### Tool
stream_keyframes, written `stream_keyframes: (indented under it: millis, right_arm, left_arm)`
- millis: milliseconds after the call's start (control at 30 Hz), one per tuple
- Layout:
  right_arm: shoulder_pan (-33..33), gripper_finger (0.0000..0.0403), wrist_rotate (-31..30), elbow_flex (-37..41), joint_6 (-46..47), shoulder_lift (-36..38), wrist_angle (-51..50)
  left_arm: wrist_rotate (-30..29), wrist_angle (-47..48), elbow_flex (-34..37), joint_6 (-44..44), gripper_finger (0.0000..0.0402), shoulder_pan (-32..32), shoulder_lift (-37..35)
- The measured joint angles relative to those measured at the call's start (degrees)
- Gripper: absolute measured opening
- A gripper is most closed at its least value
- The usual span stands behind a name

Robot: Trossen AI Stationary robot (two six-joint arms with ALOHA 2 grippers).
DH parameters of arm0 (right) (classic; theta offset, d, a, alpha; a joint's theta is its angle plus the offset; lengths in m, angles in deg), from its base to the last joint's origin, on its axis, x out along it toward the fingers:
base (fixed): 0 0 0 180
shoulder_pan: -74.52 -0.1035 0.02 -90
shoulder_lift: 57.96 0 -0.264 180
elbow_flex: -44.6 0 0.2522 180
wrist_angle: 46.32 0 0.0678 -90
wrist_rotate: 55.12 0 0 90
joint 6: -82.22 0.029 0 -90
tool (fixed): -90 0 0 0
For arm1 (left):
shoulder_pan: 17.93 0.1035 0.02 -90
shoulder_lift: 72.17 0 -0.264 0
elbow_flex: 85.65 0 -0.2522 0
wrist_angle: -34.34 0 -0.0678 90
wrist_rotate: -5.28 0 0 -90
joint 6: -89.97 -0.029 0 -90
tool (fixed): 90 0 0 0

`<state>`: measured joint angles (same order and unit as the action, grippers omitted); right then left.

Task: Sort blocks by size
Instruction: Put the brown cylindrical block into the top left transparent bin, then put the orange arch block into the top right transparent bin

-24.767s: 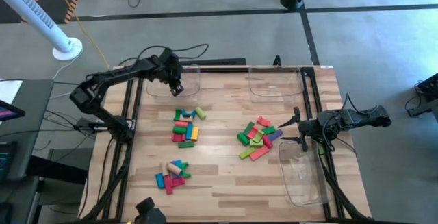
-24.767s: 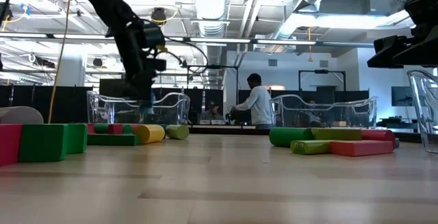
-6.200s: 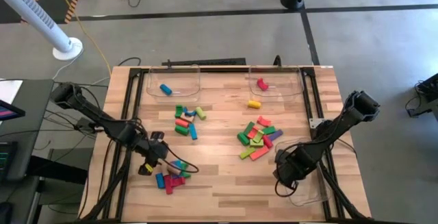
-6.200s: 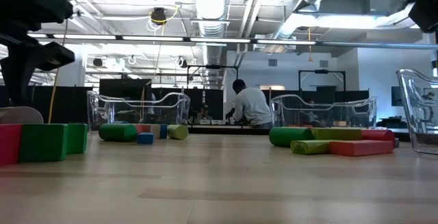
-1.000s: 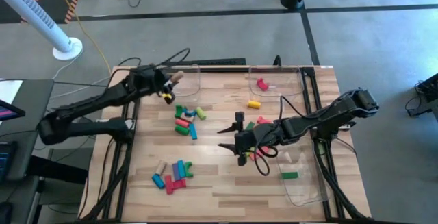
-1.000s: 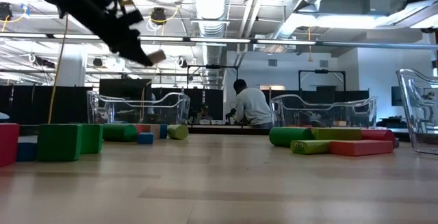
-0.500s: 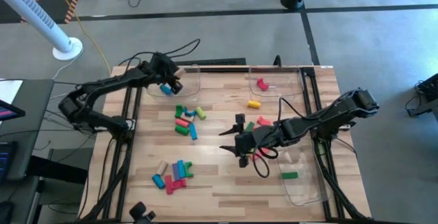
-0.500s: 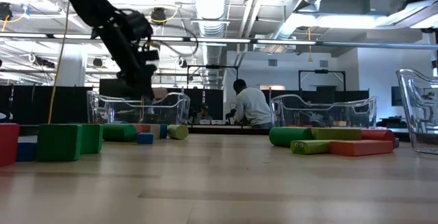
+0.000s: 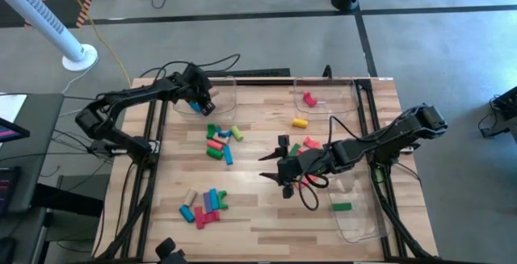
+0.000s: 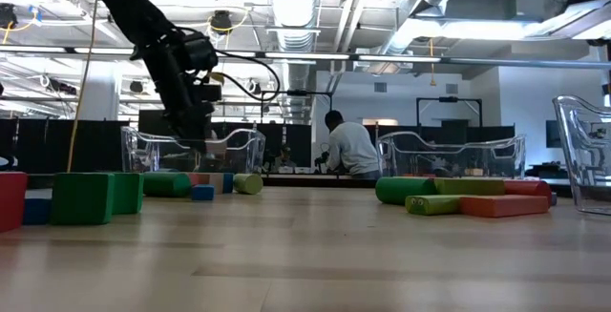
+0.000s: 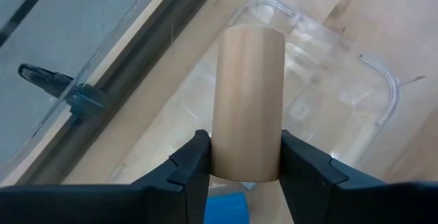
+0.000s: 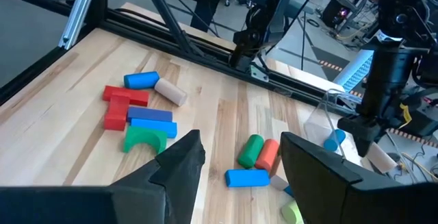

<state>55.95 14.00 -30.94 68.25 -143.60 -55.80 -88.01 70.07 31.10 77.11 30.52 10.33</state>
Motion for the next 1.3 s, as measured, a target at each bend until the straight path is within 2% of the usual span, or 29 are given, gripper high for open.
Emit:
stream_keyframes:
  millis: [600,867,1033,1300]
  right_arm:
    - [0.33,0.0230,-0.02,0.00,0.17,0.02,-0.73]
    - [0.33,0.0230,-0.02,0.00,1.41,0.04,-2.84]
    - [0.26,0.0230,-0.02,0.00,2.22,0.04,-4.41]
    - [0.15,0.0230,-0.02,0.00,5.06,0.04,-7.79]
  left_arm:
    - [-0.02,0.48,-0.06,-0.50,0.0155,-0.02,0.00]
    - [-0.07,2.04,-2.70,-0.31,0.0155,-1.48,-0.09]
    - [-0.09,1.90,-3.32,-0.55,0.0155,-3.78,-2.41]
    - [-0.12,2.01,-3.34,-0.81,0.0156,-7.00,-10.38]
